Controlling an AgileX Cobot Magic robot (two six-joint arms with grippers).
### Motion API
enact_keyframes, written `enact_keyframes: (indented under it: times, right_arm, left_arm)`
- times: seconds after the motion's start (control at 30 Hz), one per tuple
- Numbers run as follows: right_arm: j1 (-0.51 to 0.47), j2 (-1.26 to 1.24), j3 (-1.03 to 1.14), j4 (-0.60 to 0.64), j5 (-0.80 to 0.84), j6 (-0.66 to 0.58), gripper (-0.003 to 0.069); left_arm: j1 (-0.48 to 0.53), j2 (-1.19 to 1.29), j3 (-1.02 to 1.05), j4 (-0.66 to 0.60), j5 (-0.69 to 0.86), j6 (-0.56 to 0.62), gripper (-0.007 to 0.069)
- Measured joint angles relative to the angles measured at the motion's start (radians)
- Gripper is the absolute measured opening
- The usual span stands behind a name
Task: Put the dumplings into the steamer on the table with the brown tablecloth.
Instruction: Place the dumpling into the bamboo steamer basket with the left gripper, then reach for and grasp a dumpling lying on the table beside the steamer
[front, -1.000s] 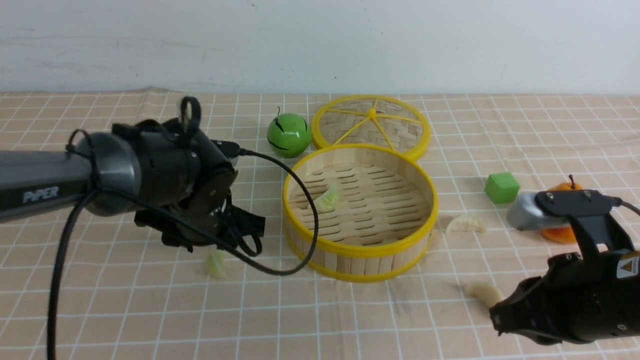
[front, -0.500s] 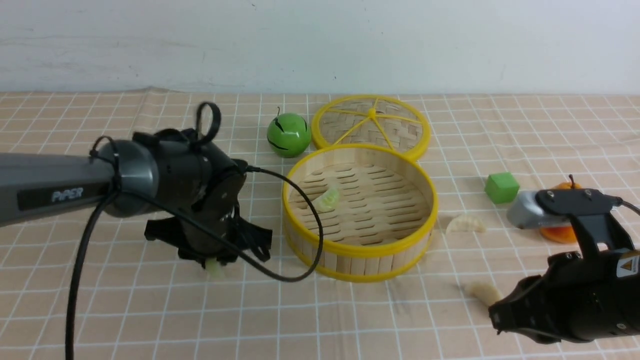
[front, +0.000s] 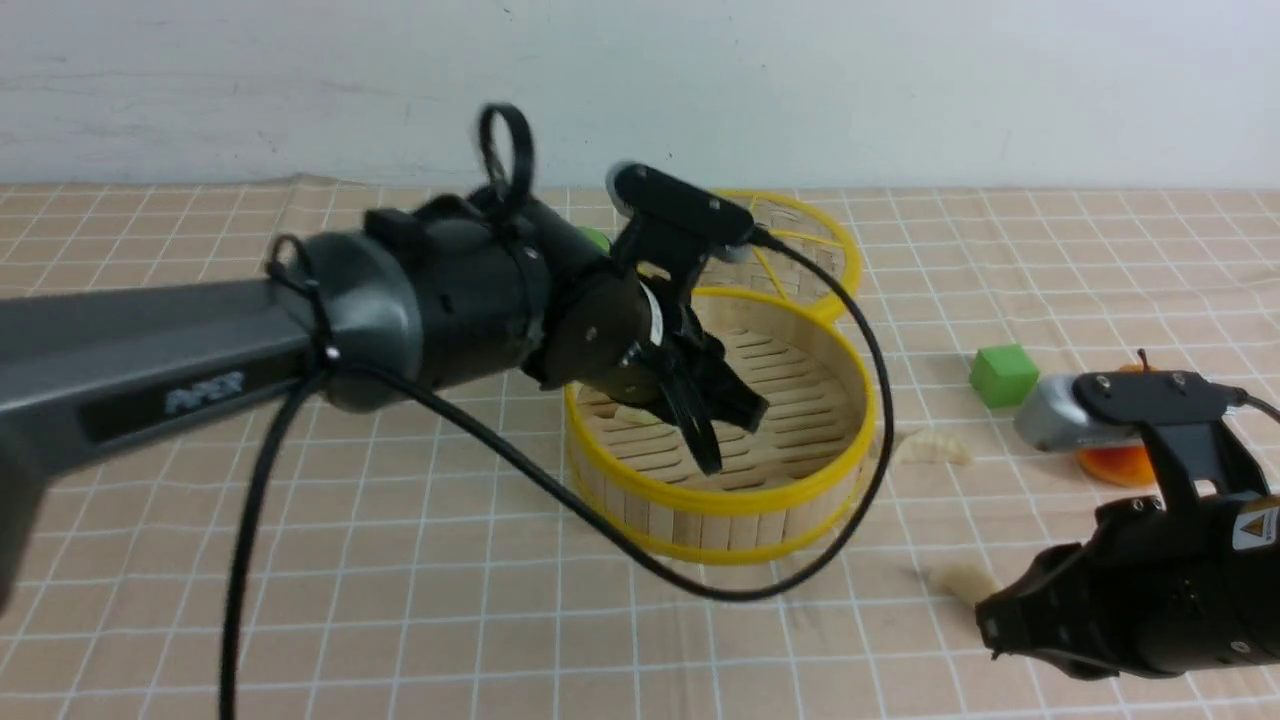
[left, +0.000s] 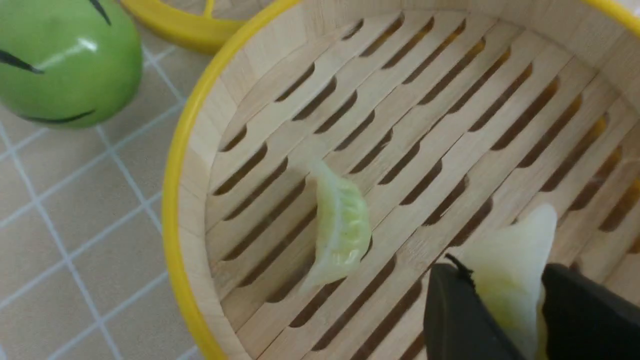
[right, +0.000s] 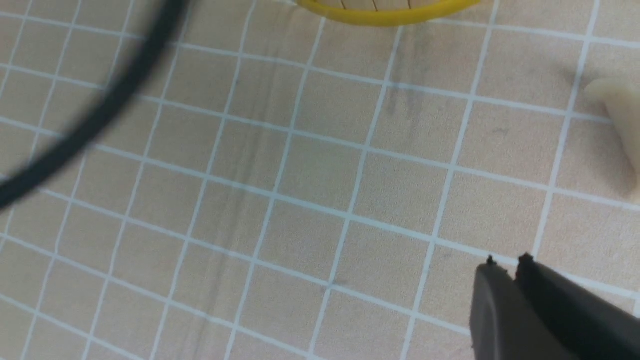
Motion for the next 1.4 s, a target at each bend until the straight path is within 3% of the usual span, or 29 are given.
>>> enact_keyframes:
  times: [0.3,0.53,0.67,0.8,0.97,1.13,1.23,1.4]
  right_arm:
    - [0.0,0.0,0.0,-0.038,0.0,0.0,0.0063]
    - [0.0,0.0,0.0,-0.045,0.0,0.0,0.0066]
    - [0.0,0.0,0.0,-0.047,-0.005,0.0,0.0067]
    - [0.0,0.0,0.0,-0.064,-0.03,0.0,0.0068]
    - [0.0,0.01,0.0,-0.147,-0.061,0.0,0.0073]
    - [-0.005,0.094,-0.015,-0.188,-0.037,0.032,0.0094]
    - [-0.005,0.155,-0.06,-0.218,0.008,0.046,0.0129]
    - [-0.005,0.326,-0.23,-0.391,0.072,0.051,0.032]
  left_arm:
    - [0.0,0.113,0.0,0.045,-0.036,0.009,0.0206]
    - [0.0,0.079,0.0,0.045,0.02,-0.077,0.0444]
    - [0.0,0.0,0.0,0.046,0.034,-0.133,0.0474]
    - [0.0,-0.208,0.0,0.081,0.046,-0.182,0.0427]
    - [0.0,-0.507,0.0,0.086,0.254,-0.194,0.0216]
    - [0.0,-0.695,0.019,0.09,0.637,-0.186,-0.0014]
    - [0.0,-0.763,0.084,0.103,0.737,-0.174,-0.0014]
    - [0.0,-0.947,0.348,0.168,0.711,-0.172,-0.0014]
